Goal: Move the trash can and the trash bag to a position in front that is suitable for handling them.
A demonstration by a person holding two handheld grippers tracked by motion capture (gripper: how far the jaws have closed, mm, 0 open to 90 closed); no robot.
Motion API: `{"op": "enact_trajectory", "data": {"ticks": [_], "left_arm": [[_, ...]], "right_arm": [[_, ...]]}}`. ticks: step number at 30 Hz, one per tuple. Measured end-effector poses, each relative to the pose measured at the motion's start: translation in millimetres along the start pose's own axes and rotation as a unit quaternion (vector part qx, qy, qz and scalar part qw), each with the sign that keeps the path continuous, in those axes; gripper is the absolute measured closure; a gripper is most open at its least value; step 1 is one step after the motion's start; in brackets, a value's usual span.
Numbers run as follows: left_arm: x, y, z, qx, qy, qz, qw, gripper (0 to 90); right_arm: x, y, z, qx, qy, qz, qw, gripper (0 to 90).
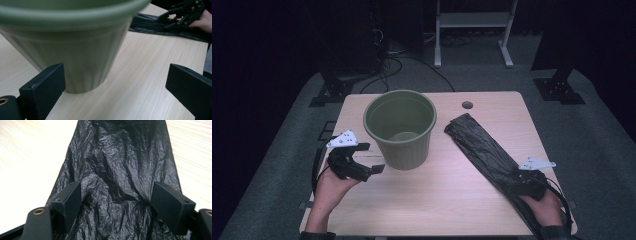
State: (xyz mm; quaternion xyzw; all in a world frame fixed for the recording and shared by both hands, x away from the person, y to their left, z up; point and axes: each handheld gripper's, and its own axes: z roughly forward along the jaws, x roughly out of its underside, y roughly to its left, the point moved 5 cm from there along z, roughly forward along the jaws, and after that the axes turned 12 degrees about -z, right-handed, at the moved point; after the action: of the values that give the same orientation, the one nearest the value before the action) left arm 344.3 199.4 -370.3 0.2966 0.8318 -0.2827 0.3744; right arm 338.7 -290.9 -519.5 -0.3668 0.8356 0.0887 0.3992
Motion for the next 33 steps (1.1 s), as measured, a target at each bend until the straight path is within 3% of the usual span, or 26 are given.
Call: {"op": "enact_trajectory", "data": {"ticks": [7, 10, 18, 22, 24, 33], "left_arm": [[-21.8, 4.5, -9.8, -0.007, -0.006, 0.000, 1.0000, 1.1], [-37.0, 14.2, -11.9, -0.013, -0.008, -0.004, 0.9999, 1.1], [-57.0, 30.1, -11.9, -0.018, -0.016, -0.010, 0.9997, 1.1], [-65.8, 41.5, -8.4, -0.023, -0.012, -0.014, 0.9996, 1.0], [-70.2, 48.9, -3.0, -0.017, -0.016, -0.019, 0.9996, 1.0], [-73.3, 69.0, 14.8, -0.029, -0.005, -0.033, 0.9990, 0.4]], "right_arm": [[0.0, 0.0, 0.0, 0.000, 0.000, 0.000, 1.0000, 23.4], [0.0, 0.0, 0.0, 0.000, 0.000, 0.000, 1.0000, 23.4], [0.0, 0.1, 0.0, 0.000, 0.000, 0.001, 1.0000, 23.4], [0.0, 0.0, 0.0, 0.000, 0.000, 0.000, 1.0000, 23.4], [0.0, 0.0, 0.1, 0.000, 0.000, 0.000, 1.0000, 23.4], [-0.1, 0.1, 0.1, 0.000, 0.000, 0.000, 1.0000, 23.3]]}}
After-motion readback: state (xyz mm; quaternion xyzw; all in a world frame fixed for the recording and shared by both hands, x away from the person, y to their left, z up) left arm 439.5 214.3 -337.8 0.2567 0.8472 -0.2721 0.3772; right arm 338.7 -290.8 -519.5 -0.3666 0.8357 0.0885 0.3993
